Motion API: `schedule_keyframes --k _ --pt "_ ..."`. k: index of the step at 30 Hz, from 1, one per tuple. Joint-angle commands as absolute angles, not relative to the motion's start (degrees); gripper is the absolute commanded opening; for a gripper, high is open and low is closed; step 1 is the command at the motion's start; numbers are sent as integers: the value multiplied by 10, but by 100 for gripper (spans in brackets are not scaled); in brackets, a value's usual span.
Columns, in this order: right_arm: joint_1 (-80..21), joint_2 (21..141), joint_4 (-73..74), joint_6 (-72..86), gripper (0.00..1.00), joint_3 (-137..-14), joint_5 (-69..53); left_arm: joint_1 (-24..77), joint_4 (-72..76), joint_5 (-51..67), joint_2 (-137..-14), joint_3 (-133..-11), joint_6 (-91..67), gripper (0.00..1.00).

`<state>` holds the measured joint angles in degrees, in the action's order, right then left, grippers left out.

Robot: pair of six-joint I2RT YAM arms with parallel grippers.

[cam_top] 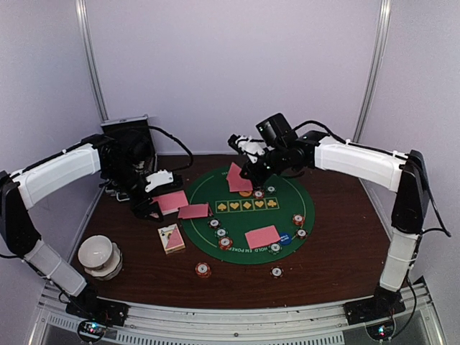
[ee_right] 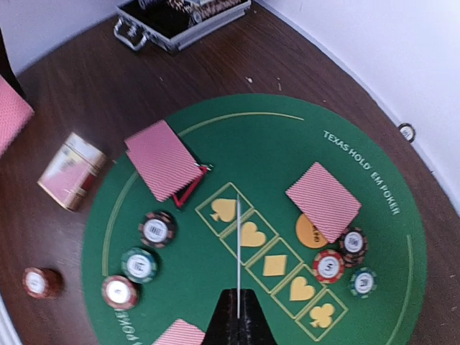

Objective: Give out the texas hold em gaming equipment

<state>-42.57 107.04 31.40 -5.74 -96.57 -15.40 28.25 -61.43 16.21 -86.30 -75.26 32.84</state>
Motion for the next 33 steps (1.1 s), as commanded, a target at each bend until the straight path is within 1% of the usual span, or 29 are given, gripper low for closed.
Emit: schedule_keyframes --k 1,5,10,14,18,22,26,30,31,32,33 --pt "-461 1079 247 -288 0 -921 56 271 -609 164 -833 -743 324 0" --pt "-487 1114 193 -387 0 -904 153 268 -612 165 -829 -740 324 0" --pt "-518 1164 111 -490 0 -874 220 266 -613 164 -826 -739 324 0" --pt "-531 1205 60 -535 0 -860 242 265 -615 163 -824 -740 325 0" --pt "-533 1231 6 -556 0 -848 251 265 -615 165 -824 -741 324 0" --pt "-536 1246 3 -552 0 -850 250 265 -615 163 -824 -742 324 0" --pt "-543 1251 22 -536 0 -852 240 265 -615 163 -824 -743 325 0" --pt "-550 1253 77 -502 0 -872 229 265 -616 162 -825 -745 327 0" --pt "-550 1250 84 -489 5 -873 226 265 -616 161 -825 -746 327 0" --pt "-551 1247 88 -480 23 -871 221 265 -615 162 -824 -746 327 0" --pt "-552 1245 90 -475 35 -868 219 265 -615 162 -826 -747 327 0"
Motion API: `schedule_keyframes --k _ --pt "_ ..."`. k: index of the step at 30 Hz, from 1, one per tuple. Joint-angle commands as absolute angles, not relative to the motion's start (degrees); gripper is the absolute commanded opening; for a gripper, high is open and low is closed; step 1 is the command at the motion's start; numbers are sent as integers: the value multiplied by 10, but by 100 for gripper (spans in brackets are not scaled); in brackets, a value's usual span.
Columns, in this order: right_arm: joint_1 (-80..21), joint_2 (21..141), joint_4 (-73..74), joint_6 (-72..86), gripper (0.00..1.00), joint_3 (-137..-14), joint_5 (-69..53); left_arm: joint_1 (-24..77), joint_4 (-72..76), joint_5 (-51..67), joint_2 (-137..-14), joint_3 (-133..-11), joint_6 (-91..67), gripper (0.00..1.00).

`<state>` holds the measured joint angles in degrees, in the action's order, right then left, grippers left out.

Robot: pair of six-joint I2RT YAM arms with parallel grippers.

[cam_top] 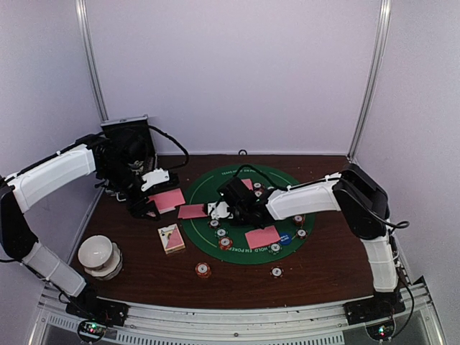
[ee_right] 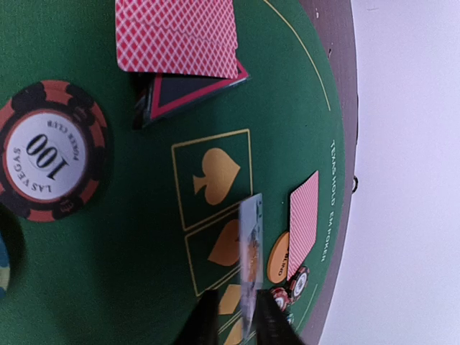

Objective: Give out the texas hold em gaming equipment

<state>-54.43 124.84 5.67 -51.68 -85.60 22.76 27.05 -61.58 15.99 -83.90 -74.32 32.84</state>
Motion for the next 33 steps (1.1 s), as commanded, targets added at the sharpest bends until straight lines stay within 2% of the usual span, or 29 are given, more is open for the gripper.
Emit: schedule_keyframes --k 1,2,3,4,11,19,27,33 --pt "-553 1241 89 -471 46 -862 220 265 -615 162 -825 -747 327 0" --pt "-554 1237 87 -465 63 -857 219 265 -616 162 -825 -747 327 0" --pt "-555 1232 83 -463 95 -851 219 265 -616 163 -825 -747 327 0" --pt "-555 1226 79 -459 99 -847 224 265 -616 163 -825 -747 327 0" --pt "-556 1159 -51 -430 100 -816 301 265 -615 162 -824 -748 327 0" --pt "-556 1109 -202 -331 99 -845 538 265 -616 163 -821 -751 327 0" --pt "-551 1060 -46 -199 100 -879 553 265 -616 163 -821 -751 329 0" --pt "-501 991 183 73 100 -913 362 265 -616 168 -825 -755 330 0"
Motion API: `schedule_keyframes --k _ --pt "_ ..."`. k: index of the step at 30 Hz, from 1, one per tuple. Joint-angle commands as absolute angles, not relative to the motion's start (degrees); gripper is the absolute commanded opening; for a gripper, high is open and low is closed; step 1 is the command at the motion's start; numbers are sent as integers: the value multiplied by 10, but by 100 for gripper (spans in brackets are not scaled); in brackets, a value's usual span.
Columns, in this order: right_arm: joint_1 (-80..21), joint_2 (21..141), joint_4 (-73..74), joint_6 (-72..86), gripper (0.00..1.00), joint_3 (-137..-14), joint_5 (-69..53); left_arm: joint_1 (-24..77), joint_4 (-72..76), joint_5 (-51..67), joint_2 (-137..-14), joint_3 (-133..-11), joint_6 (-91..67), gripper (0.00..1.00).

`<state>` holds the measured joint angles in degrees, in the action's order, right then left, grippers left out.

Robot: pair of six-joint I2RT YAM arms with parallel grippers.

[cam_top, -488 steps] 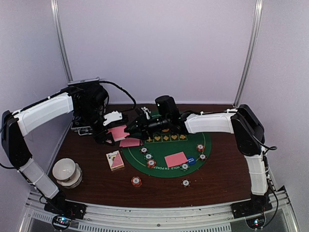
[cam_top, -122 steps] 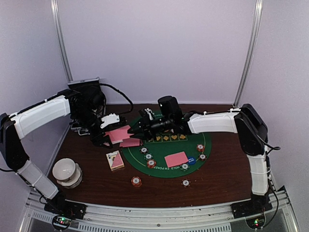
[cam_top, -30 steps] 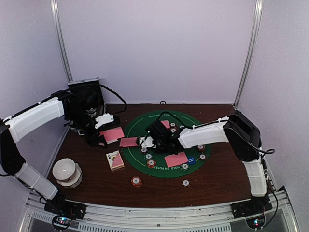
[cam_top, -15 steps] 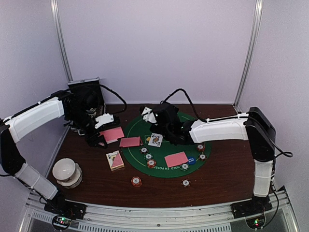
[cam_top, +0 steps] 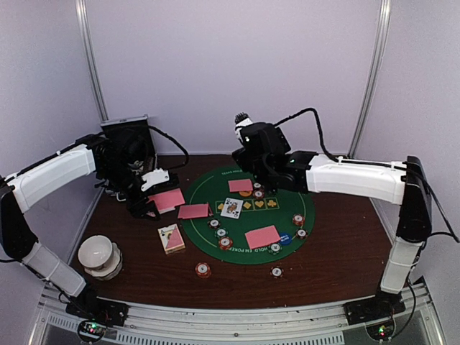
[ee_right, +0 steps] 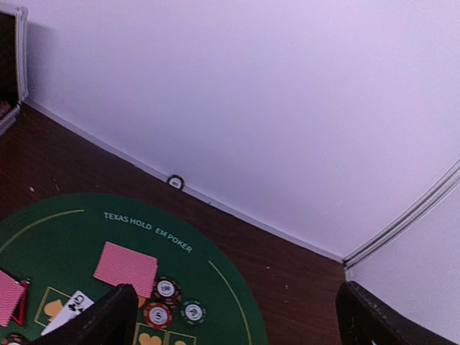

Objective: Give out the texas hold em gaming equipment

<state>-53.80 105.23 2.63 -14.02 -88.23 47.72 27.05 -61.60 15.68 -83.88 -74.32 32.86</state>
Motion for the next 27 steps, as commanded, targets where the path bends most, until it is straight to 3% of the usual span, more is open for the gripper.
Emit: schedule_keyframes --k 1,11,17,27 --pt "-489 981 204 105 100 -913 321 265 -616 170 -826 -755 329 0" --pt "-402 982 304 290 99 -928 -64 265 -615 177 -842 -768 329 0" --pt "-400 1020 267 395 99 -914 -254 265 -615 175 -846 -768 330 0" --pt "-425 1093 165 528 98 -925 -427 265 -615 176 -845 -765 333 0"
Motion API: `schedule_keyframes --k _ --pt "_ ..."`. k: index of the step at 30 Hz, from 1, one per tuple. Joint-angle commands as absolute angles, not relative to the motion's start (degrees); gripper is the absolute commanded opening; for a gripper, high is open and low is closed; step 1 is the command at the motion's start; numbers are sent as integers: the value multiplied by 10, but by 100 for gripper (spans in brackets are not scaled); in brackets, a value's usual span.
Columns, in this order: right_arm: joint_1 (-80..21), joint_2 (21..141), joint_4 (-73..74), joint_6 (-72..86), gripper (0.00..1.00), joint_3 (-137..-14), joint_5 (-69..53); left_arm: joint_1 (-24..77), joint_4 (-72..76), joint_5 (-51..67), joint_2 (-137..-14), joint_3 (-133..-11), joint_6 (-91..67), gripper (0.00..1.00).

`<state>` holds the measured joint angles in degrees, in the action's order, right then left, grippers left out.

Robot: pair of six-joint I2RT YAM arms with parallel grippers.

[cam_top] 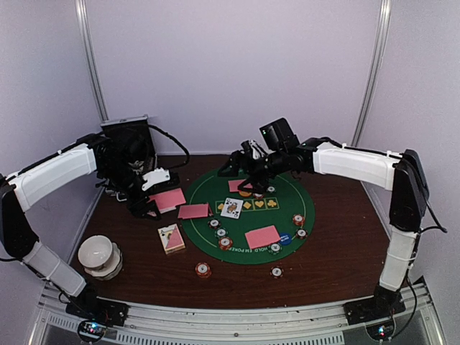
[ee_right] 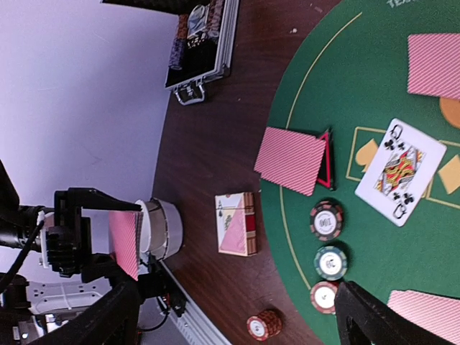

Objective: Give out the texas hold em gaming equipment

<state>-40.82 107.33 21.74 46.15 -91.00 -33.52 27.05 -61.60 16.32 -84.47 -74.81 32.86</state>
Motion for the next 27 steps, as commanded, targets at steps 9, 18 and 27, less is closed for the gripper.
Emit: schedule_keyframes --k 9,18,27 --pt "-457 1147 89 593 95 -936 -488 266 -616 180 -841 -763 332 0" --pt "-485 1175 17 642 94 -946 -510 266 -616 182 -841 -763 333 0" --pt "-505 1219 5 660 92 -987 -522 266 -616 187 -840 -767 334 0"
